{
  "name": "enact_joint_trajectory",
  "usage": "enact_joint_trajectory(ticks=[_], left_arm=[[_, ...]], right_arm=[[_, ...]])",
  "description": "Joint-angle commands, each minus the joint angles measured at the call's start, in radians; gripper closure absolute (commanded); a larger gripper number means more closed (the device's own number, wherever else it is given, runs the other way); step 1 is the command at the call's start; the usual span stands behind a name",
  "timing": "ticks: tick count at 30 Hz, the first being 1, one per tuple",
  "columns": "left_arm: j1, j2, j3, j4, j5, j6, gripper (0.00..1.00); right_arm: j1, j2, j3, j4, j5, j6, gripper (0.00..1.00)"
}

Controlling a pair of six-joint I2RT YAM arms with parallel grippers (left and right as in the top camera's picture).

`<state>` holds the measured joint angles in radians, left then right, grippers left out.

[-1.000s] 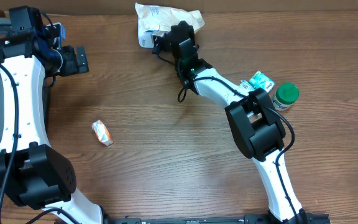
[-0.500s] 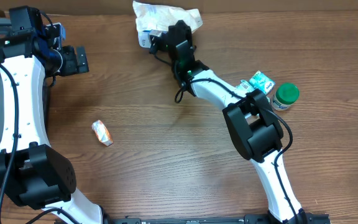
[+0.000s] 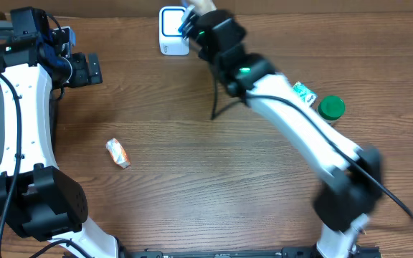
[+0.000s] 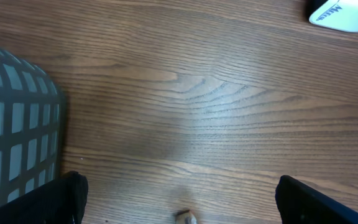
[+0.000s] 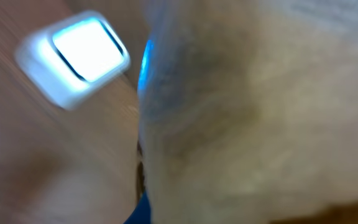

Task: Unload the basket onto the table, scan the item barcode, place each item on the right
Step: 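Carry the bag right and set it down beside the jar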

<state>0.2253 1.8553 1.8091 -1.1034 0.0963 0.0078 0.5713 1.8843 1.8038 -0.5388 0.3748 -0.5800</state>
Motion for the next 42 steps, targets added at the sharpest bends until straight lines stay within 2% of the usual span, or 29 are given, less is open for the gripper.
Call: enact_joint_trajectory(ticks=[1,6,11,21,31,35,36,38,42], left_arm=[[0.005,0.015,0.005,0.001,-0.002,0.019,0.01],[0.005,0.015,0.005,0.001,-0.002,0.019,0.01],[0.005,0.015,0.005,0.001,-0.002,0.019,0.00],[0.005,0.015,0.005,0.001,-0.002,0.019,0.00],[0.005,0.015,0.005,0.001,-0.002,0.019,0.00],[0.005,0.015,0.005,0.001,-0.002,0.019,0.01],[0.005,0.015,0.005,0.001,-0.002,0.019,0.01],[0.005,0.015,0.005,0.001,-0.002,0.019,0.00],[0.005,0.015,0.005,0.001,-0.002,0.019,0.00]], right_arm=[[-0.055,-0.129,0.014,-0.122,-0.320,0.451,0.96],[-0.166,-0.165,0.012,-0.376,-0.654,0.554,0.96],[-0.273,-0.134,-0.062,-0.544,-0.710,0.547,0.96],[-0.412,-0.062,-0.238,-0.594,-0.721,0.309,0.96],[-0.522,-0.055,-0.309,-0.596,-0.721,0.253,0.96],[-0.563,-0.053,-0.312,-0.635,-0.710,0.254,0.81],[-0.574,-0.053,-0.312,-0.647,-0.705,0.263,0.73],[-0.603,-0.053,-0.310,-0.664,-0.705,0.308,0.37],[-0.664,-0.053,-0.259,-0.721,-0.706,0.402,0.26]])
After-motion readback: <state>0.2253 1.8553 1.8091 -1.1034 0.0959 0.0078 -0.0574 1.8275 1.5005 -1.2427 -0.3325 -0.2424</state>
